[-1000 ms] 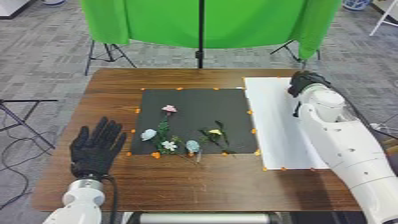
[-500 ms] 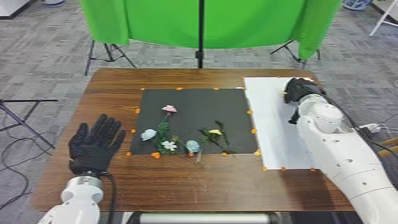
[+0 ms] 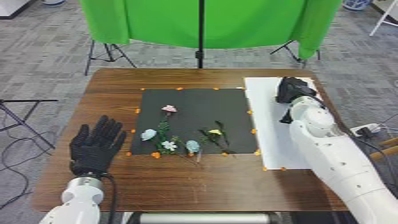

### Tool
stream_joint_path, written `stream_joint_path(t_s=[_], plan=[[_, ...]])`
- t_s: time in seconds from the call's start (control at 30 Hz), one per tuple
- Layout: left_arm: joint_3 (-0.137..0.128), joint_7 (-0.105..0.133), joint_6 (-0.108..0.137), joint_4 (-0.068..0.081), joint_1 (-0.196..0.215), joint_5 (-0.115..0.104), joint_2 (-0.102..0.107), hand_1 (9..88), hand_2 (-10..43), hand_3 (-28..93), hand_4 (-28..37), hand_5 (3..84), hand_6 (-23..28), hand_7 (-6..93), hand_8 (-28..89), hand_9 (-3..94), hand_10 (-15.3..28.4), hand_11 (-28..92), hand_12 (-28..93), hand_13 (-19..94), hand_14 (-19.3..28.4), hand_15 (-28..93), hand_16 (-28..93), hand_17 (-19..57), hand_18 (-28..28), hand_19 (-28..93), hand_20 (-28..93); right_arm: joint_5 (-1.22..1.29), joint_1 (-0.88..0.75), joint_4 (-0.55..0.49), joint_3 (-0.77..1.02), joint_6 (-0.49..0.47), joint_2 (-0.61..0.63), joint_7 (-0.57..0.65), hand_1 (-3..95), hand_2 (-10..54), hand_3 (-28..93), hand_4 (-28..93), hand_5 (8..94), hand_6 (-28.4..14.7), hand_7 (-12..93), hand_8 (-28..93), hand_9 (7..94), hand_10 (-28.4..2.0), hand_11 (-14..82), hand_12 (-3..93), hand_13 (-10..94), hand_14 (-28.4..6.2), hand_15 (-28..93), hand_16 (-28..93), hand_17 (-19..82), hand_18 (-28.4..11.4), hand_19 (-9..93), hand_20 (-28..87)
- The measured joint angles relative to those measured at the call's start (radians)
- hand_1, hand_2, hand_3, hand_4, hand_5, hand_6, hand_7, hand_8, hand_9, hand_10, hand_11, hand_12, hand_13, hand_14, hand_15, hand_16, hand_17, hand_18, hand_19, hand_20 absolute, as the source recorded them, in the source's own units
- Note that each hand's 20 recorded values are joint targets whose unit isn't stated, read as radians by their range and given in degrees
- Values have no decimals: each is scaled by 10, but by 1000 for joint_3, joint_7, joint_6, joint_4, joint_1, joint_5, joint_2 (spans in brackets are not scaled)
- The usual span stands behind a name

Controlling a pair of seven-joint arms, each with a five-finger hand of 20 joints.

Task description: Arrange flowers

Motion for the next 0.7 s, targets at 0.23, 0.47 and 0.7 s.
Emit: stream_joint_path(t_s=[0.23,0.47,0.7], plan=[[-9,3,-1,-6,16,1,0,272,148,775,-283,491,108,131,-103,420,163,264,93,302,163,435,-95,-81,149,402,151,165,-123,-253,-44,76,99,-46,597,-95,651,-283,814,22,259,-26,864,-93,57,349,675,-57,344,373,283,-194,788,380],[-13,2,-1,-6,25,12,-1,271,148,775,-283,491,108,131,-103,420,163,262,93,302,164,435,-95,-81,150,402,151,136,-198,-429,-87,53,158,-149,574,-95,681,-283,805,20,270,-26,853,-95,59,345,671,-60,356,361,284,-199,789,376],[-2,-5,7,-4,14,41,-2,271,153,774,-283,495,110,134,-102,421,164,264,94,302,164,433,-95,-82,149,402,151,30,-207,-456,-165,39,160,-219,566,-95,692,-283,801,20,283,-32,848,-98,69,337,668,-63,365,352,280,-203,791,378]])
